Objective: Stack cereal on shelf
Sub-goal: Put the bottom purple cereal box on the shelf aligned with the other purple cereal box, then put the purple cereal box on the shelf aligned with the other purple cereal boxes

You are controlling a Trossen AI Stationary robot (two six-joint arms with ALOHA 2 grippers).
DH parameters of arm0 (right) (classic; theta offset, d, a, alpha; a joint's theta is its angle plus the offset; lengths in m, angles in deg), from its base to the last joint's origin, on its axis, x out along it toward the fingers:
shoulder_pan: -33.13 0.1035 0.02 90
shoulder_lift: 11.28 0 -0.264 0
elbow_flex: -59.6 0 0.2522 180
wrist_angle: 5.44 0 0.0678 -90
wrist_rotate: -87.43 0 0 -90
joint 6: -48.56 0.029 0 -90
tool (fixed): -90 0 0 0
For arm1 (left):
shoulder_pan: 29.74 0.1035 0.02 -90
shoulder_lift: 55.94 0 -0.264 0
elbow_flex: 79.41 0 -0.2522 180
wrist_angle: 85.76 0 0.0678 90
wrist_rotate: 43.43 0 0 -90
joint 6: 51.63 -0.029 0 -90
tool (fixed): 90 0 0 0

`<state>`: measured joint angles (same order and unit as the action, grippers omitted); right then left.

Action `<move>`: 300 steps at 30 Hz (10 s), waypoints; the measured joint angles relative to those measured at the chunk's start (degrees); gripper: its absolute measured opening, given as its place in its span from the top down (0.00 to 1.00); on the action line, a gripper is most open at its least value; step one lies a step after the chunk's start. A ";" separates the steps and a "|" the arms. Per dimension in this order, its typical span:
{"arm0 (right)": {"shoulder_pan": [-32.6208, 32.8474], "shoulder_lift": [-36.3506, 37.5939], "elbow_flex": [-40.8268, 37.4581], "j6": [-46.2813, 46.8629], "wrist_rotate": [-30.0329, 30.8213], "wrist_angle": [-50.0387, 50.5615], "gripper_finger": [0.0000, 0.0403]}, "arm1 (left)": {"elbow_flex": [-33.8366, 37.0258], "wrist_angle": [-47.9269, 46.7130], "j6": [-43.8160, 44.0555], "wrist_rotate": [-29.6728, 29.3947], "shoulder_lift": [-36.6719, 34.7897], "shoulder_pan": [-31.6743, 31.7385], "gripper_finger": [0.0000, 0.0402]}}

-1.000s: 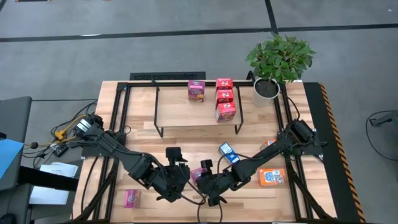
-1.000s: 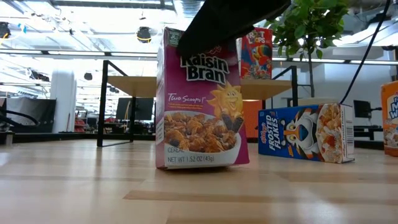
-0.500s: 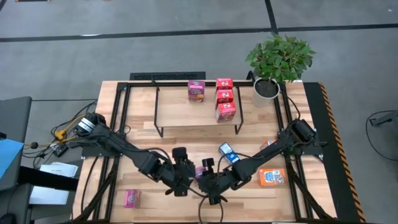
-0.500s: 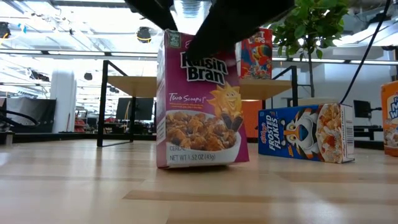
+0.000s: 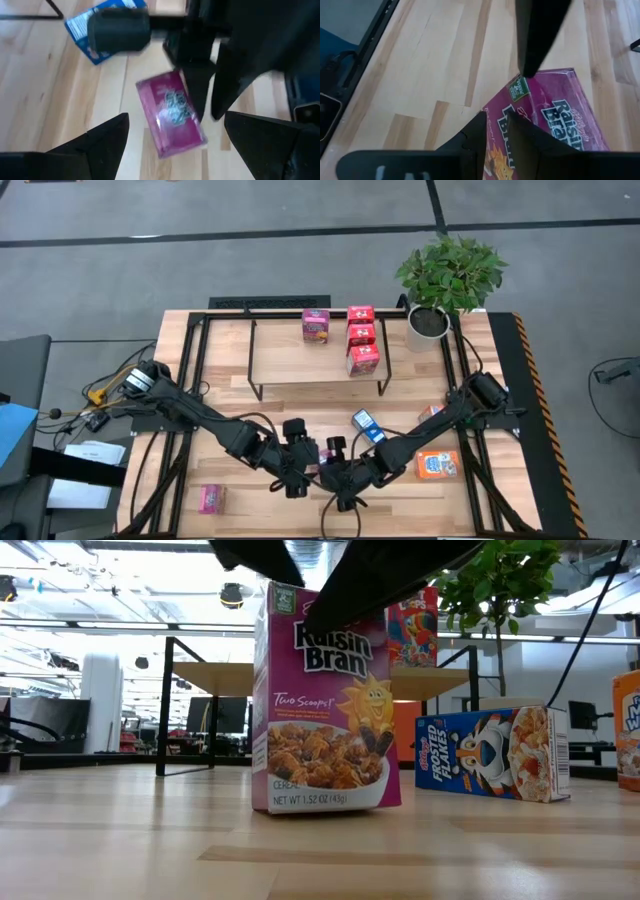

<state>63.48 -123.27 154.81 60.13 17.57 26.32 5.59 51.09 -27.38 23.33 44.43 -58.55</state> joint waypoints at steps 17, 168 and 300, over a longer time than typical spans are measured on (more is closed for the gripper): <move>0.04 -0.04 0.00 0.11 0.09 0.20 0.75 | 8.20 8.62 3.71 2.32 0.01 0.79 0.21; 5.55 22.71 0.44 12.48 18.21 37.63 0.84 | -14.71 -23.23 -50.56 16.90 -8.51 48.62 0.28; 1.90 22.64 -13.42 25.88 17.18 36.96 0.68 | 7.39 -36.69 95.09 25.31 -8.36 -23.96 0.70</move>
<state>65.38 -100.62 141.39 86.01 34.75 63.28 12.98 14.40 67.71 48.64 36.07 -82.51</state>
